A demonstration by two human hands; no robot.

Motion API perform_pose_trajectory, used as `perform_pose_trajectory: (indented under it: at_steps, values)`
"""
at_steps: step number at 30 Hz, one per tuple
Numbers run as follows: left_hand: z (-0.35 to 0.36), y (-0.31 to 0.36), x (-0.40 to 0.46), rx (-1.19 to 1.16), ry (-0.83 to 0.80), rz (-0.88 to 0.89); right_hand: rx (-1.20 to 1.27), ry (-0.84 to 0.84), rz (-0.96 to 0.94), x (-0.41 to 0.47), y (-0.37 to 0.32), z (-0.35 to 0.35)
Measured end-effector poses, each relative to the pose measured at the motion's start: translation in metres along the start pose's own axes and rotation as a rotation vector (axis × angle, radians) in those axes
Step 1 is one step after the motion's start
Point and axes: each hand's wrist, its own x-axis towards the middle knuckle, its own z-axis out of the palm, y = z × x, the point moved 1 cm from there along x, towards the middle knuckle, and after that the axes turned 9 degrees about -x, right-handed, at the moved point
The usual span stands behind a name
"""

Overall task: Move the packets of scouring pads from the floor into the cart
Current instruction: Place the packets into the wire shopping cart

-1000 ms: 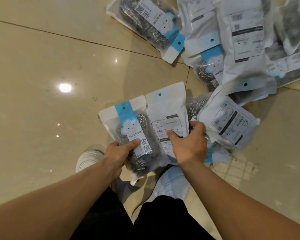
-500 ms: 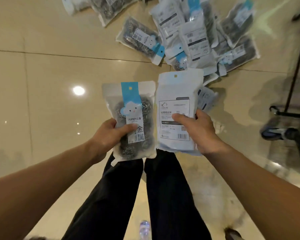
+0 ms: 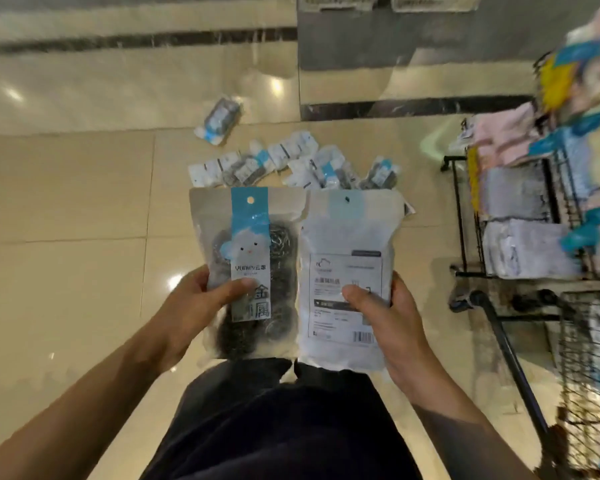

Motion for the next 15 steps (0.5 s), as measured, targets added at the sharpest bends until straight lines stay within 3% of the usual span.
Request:
perform_pose_trajectory:
  at_steps: [6, 15]
  values:
    - [0.029, 0.049, -0.023, 0.049, -0.025, 0.076, 0.160, 0.050, -0.086, -0.032, -0.020, -0.038]
    - [0.062, 0.115, -0.002, 0.144, -0.277, 0.107, 0.302, 0.235, -0.089, -0.053, -0.044, -0.064]
